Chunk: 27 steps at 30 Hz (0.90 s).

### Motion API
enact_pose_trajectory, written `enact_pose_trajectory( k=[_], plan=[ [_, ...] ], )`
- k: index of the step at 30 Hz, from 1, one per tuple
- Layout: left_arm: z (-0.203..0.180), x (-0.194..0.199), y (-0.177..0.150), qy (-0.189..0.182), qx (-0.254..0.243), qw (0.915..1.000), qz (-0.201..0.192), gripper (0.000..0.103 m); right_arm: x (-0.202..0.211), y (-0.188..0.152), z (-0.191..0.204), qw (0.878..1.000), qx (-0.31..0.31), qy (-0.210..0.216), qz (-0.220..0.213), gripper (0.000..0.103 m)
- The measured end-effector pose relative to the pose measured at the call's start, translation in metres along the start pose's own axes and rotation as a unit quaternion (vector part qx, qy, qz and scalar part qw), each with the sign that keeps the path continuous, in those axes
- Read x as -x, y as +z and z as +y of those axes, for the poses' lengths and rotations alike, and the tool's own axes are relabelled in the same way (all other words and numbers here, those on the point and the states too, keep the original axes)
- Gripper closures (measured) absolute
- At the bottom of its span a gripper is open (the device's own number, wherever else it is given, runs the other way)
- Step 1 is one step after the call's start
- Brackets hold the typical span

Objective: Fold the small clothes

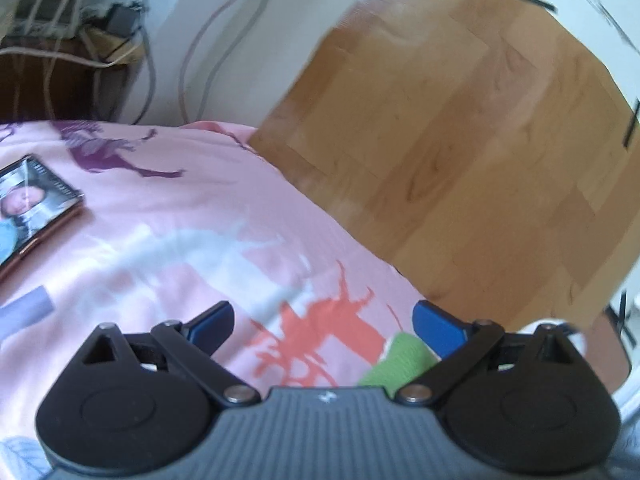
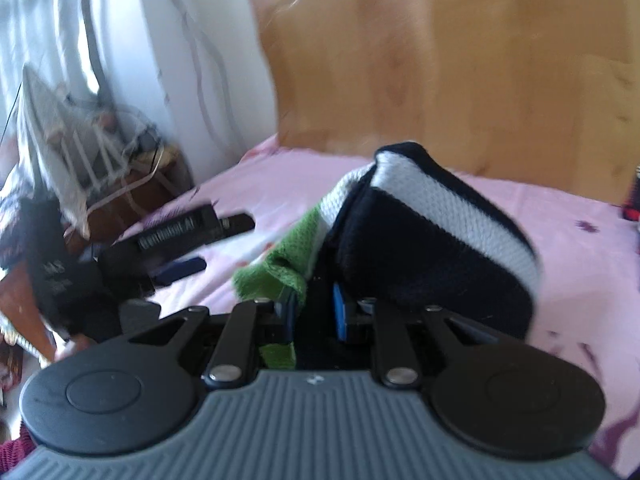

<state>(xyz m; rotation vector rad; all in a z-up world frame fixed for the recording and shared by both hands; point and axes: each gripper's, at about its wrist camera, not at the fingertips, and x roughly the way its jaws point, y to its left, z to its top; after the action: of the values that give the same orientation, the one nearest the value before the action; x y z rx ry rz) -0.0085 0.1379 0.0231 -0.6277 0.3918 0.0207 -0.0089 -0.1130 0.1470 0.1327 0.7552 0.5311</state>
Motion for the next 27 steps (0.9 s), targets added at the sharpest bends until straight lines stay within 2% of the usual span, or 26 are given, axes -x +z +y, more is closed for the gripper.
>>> enact_pose_trajectory(
  k=[3, 5, 8, 9, 12, 14, 16, 17, 19, 21, 22, 25, 26, 27],
  plan=[
    [0.009, -0.002, 0.004, -0.002, 0.024, 0.9997, 0.002, 0.004, -0.026, -0.002, 0.014, 0.999, 0.028, 0.017, 0.031, 0.081],
    [0.007, -0.003, 0.004, -0.007, 0.019, 0.9998, 0.007, 0.004, -0.043, -0.008, 0.016, 0.997, 0.036, 0.033, 0.052, 0.079],
    [0.001, 0.000, 0.002, -0.030, 0.000, 0.9995, 0.011, 0.004, -0.046, -0.011, 0.010, 0.995, 0.035, 0.078, 0.054, 0.067],
    [-0.003, 0.001, 0.000, -0.044, -0.010, 0.9989, 0.013, 0.004, -0.043, -0.011, 0.008, 0.994, 0.038, 0.090, 0.056, 0.062],
    [-0.017, 0.008, -0.005, -0.077, -0.047, 0.9958, 0.008, 0.004, -0.029, -0.014, 0.007, 0.990, 0.040, 0.120, 0.056, 0.061],
    [-0.024, 0.014, -0.009, -0.091, -0.066, 0.9937, -0.003, 0.004, -0.006, -0.015, -0.004, 0.985, 0.028, 0.163, 0.048, 0.061],
    [-0.029, 0.019, -0.012, -0.107, -0.081, 0.9910, -0.010, 0.004, 0.025, -0.015, -0.021, 0.978, 0.008, 0.209, 0.020, 0.061],
    [-0.032, 0.020, -0.013, -0.115, -0.088, 0.9895, -0.012, 0.004, 0.037, -0.014, -0.028, 0.976, 0.002, 0.216, 0.003, 0.061],
    [-0.039, 0.024, -0.017, -0.134, -0.105, 0.9853, -0.012, 0.005, 0.066, -0.009, -0.048, 0.980, -0.012, 0.196, -0.044, 0.061],
    [-0.049, 0.027, -0.023, -0.155, -0.134, 0.9787, -0.010, 0.012, 0.081, -0.002, -0.066, 0.986, -0.032, 0.149, -0.075, 0.061],
    [-0.055, 0.028, -0.027, -0.163, -0.152, 0.9749, -0.007, 0.019, 0.083, 0.003, -0.076, 0.987, -0.048, 0.127, -0.084, 0.062],
    [-0.071, 0.029, -0.041, -0.172, -0.207, 0.9631, 0.010, 0.040, 0.070, 0.012, -0.096, 0.989, -0.087, 0.087, -0.088, 0.063],
    [-0.075, 0.029, -0.045, -0.168, -0.221, 0.9606, 0.018, 0.049, 0.058, 0.014, -0.098, 0.989, -0.091, 0.082, -0.080, 0.063],
    [-0.078, 0.026, -0.048, -0.159, -0.231, 0.9595, 0.029, 0.053, 0.044, 0.015, -0.101, 0.990, -0.093, 0.084, -0.064, 0.062]
  ],
)
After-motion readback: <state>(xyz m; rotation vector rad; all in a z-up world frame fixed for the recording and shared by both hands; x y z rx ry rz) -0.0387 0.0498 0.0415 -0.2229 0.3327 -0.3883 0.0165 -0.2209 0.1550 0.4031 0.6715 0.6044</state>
